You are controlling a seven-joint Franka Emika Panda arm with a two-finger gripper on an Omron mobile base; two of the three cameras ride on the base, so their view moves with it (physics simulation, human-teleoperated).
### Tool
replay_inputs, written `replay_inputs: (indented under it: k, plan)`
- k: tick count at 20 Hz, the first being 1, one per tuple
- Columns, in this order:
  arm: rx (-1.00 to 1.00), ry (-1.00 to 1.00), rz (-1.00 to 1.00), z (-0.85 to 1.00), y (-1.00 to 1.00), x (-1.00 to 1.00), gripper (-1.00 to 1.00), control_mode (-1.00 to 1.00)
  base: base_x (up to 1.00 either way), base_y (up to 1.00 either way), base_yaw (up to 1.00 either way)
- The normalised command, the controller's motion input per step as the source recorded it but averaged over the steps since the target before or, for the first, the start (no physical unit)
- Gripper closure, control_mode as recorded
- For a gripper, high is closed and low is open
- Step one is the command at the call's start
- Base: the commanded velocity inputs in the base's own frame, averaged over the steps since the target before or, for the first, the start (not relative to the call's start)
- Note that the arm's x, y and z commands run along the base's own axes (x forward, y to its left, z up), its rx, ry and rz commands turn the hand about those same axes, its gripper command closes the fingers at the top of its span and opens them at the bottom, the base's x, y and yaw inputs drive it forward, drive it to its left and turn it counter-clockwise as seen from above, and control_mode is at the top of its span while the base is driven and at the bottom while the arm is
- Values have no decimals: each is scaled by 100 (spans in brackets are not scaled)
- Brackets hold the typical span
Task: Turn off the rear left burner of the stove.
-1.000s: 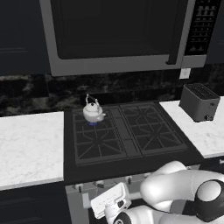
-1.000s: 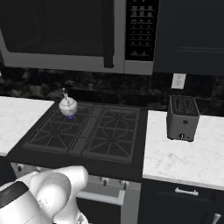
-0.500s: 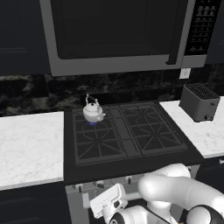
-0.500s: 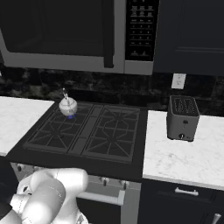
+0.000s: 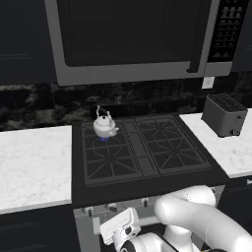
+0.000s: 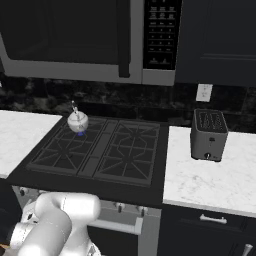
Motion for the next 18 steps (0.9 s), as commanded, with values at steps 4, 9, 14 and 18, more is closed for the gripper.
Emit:
replay_inputs:
  k: [4,9,14,18]
  plan:
    - [-2,0,0,-29,0,10,-100,-100,0,0,0]
    - [0,5,0,-10,0,25,-100,-100,0,0,0]
    - [-2,7,0,-19,4,22,-100,-100,0,0,0]
    - [-4,6,0,-38,11,8,-100,-100,0,0,0]
